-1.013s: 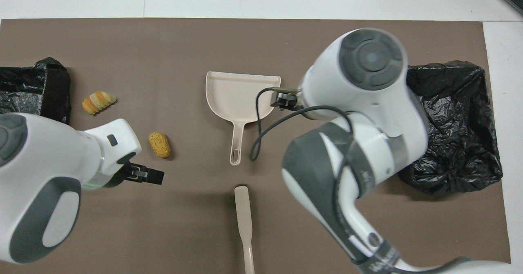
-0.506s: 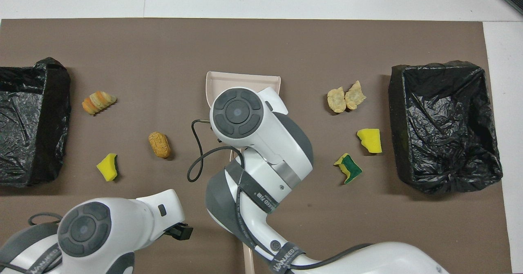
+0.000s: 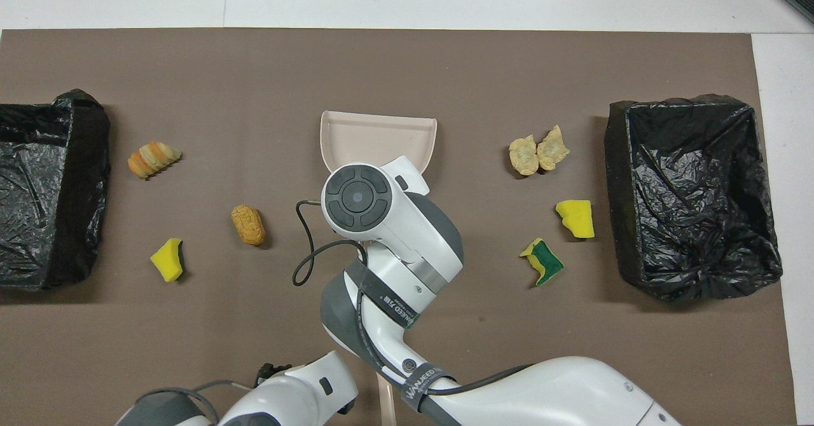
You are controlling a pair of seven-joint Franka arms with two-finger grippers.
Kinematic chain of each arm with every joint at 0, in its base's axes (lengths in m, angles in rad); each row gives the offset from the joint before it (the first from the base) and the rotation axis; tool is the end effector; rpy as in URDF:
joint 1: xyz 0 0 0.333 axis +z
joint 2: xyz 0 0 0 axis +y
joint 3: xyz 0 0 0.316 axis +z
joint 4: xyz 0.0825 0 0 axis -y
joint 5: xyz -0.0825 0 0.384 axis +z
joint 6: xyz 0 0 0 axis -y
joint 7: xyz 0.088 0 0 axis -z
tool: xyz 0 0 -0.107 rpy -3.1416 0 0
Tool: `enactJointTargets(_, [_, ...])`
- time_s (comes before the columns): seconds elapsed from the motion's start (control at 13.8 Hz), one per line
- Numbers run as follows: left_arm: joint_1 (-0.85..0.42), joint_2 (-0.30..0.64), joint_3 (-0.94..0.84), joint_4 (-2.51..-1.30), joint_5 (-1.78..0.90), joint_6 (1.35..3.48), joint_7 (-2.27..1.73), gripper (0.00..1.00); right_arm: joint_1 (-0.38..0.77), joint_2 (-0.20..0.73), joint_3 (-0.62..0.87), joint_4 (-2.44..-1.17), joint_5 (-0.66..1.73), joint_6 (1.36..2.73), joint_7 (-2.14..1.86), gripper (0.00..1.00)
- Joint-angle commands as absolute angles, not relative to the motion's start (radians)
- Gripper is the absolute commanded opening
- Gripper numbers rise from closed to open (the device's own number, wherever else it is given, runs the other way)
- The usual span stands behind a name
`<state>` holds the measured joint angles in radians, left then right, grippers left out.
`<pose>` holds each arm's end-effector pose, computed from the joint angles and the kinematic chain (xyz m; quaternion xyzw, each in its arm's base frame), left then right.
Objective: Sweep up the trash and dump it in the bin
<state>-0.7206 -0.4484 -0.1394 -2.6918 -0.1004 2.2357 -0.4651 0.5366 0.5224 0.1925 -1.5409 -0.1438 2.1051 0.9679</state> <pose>0.2456 -0.2854 0.3696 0.9873 -0.1586 -0.0094 0.0044 0.5388 0.4453 0.3589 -0.9947 0.0980 -0.0289 0.0096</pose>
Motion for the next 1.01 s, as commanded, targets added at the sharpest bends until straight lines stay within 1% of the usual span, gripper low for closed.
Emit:
enactJointTargets(0.0, [-0.745, -0.479, -0.208, -2.723, -0.103, 2.310, -0.602, 1.00, 0.531, 0.503, 0.199, -1.624, -0.160, 2.171, 0.986, 1.00])
enactJointTargets(0.07, [-0.746, -0.473, -0.219, -2.718, -0.103, 2.331, -0.621, 1.00, 0.529, 0.503, 0.199, -1.628, -0.158, 2.175, 0.986, 0.93])
enactJointTargets(0.14, [-0.752, -0.462, -0.239, -2.717, -0.103, 2.350, -0.638, 1.00, 0.531, 0.502, 0.199, -1.628, -0.160, 2.169, 0.985, 0.70])
enactJointTargets(0.22, [-0.753, -0.450, -0.268, -2.717, -0.103, 2.380, -0.665, 1.00, 0.531, 0.502, 0.199, -1.623, -0.164, 2.161, 0.985, 0.45])
enactJointTargets(0.36, [-0.753, -0.413, -0.340, -2.715, -0.103, 2.454, -0.753, 1.00, 0.534, 0.502, 0.199, -1.620, -0.170, 2.169, 0.980, 0.19])
enactJointTargets(0.43, [-0.753, -0.381, -0.359, -2.711, -0.103, 2.492, -0.781, 1.00, 0.538, 0.502, 0.198, -1.618, -0.181, 2.174, 0.982, 0.10])
enactJointTargets(0.58, [-0.753, -0.309, -0.367, -2.682, -0.101, 2.519, -0.787, 1.00, 0.538, 0.499, 0.199, -1.608, -0.193, 2.175, 0.980, 0.00])
enactJointTargets(0.72, [-0.753, -0.298, -0.370, -2.675, -0.101, 2.528, -0.788, 1.00, 0.540, 0.497, 0.199, -1.608, -0.192, 2.178, 0.989, 0.00])
enactJointTargets(0.8, [-0.755, -0.298, -0.371, -2.675, -0.101, 2.528, -0.792, 0.97, 0.540, 0.491, 0.199, -1.609, -0.187, 2.177, 0.989, 0.00])
enactJointTargets(0.87, [-0.755, -0.298, -0.374, -2.675, -0.101, 2.528, -0.810, 0.91, 0.538, 0.480, 0.199, -1.608, -0.184, 2.177, 0.976, 0.00])
enactJointTargets(0.94, [-0.758, -0.299, -0.379, -2.675, -0.101, 2.528, -0.822, 0.82, 0.537, 0.466, 0.199, -1.609, -0.184, 2.175, 0.965, 0.00])
